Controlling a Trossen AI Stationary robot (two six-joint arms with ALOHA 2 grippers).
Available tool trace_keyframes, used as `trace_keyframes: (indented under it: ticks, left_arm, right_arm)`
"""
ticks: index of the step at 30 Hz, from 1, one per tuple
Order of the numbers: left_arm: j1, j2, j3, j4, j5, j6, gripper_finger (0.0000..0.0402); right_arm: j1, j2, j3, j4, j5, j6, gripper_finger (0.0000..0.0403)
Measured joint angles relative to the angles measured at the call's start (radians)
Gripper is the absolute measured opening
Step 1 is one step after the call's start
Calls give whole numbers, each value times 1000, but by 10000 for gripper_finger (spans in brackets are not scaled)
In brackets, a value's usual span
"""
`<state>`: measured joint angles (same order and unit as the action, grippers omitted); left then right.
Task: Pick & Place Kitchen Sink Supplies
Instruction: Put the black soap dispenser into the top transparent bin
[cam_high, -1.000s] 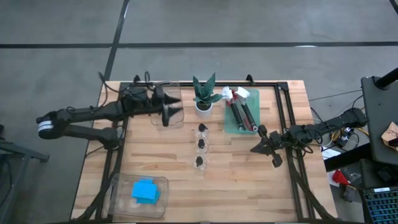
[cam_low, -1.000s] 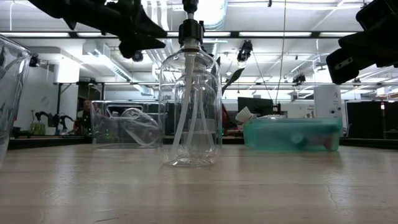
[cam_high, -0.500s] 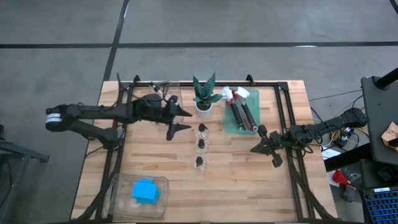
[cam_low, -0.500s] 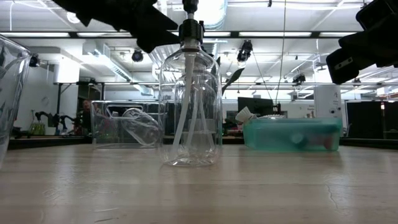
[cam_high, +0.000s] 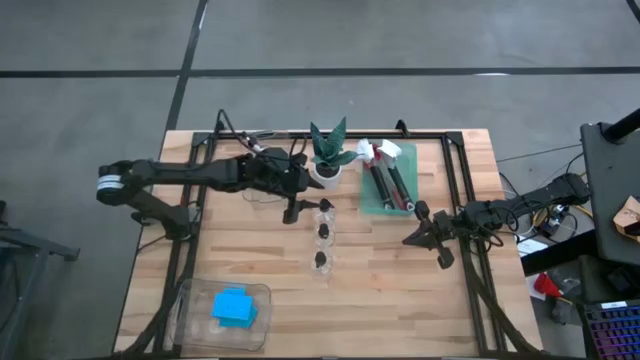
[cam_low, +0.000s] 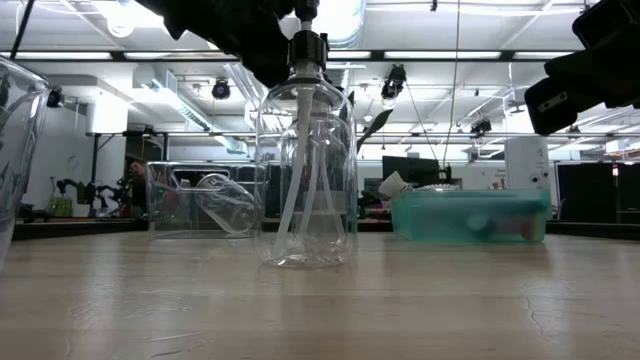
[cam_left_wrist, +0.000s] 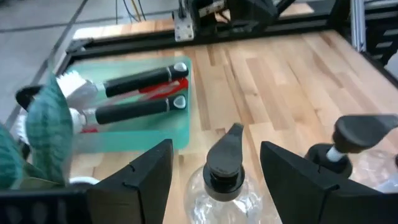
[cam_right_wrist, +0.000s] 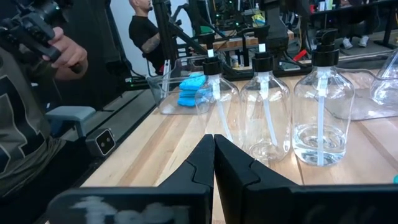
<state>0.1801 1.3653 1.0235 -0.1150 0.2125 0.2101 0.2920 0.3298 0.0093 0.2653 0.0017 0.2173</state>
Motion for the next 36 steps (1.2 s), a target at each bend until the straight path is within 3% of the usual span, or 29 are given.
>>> trace_keyframes:
  ticks: [21,36]
  left_arm:
    - [0,94,6,36,86,-11,225]
    - [0,114,6,57,86,-38,126]
  right_arm:
    - [0,0,0,0,0,0,8]
    - [0,0,0,0,0,0,8]
